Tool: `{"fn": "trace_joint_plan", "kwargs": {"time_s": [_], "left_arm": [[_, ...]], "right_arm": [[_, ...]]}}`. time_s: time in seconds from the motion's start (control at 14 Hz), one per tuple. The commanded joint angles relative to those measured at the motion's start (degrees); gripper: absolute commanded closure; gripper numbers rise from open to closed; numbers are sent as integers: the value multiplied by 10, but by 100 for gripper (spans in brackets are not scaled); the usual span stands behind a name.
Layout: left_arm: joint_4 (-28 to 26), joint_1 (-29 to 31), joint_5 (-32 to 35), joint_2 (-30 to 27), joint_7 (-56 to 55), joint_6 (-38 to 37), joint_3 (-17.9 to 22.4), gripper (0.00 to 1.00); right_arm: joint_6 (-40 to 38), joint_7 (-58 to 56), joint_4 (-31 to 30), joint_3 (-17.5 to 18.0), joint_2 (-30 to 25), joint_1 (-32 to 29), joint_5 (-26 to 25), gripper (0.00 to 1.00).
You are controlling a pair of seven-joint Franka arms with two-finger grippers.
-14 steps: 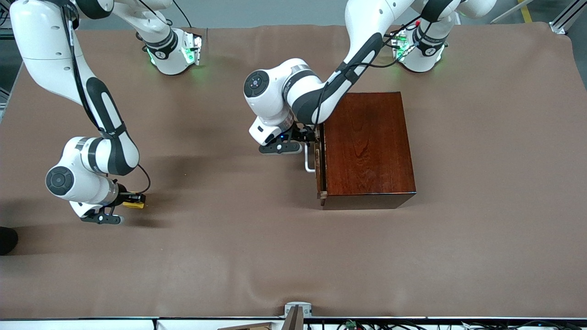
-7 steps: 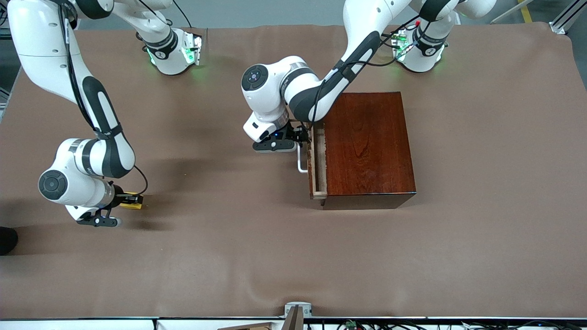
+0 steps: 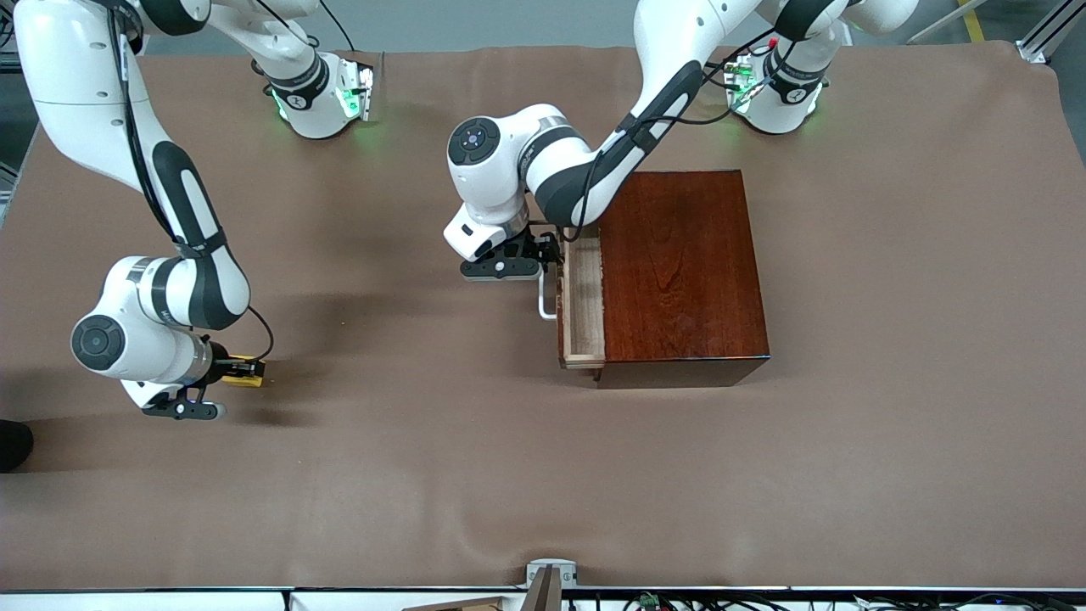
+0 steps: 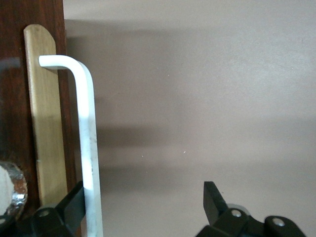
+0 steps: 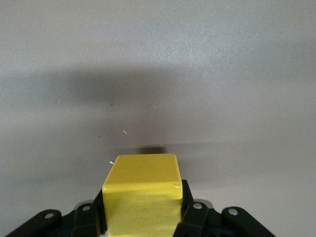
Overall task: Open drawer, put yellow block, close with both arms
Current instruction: 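Pull the drawer open with the left gripper while the right gripper lifts the cube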
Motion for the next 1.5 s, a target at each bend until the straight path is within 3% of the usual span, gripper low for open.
{"fn": "trace_joint_plan", "kwargs": {"time_s": [0.0, 0.36, 0.93, 1.42], "left_arm": [[21, -5, -14, 21, -7, 28, -3, 0], [38, -6, -40, 34, -8, 61, -3, 0], [41, -7, -51, 38, -7, 122, -5, 0], [40, -27, -51, 42, -7, 167, -4, 0]], "right_arm": [[-42, -6, 4, -1, -24, 5, 7, 100], [-113, -10, 30, -1, -58, 18, 7, 100], [-119, -100, 31, -3, -101, 12, 7, 100], [-119, -205, 41, -5, -106, 6, 7, 100]]}}
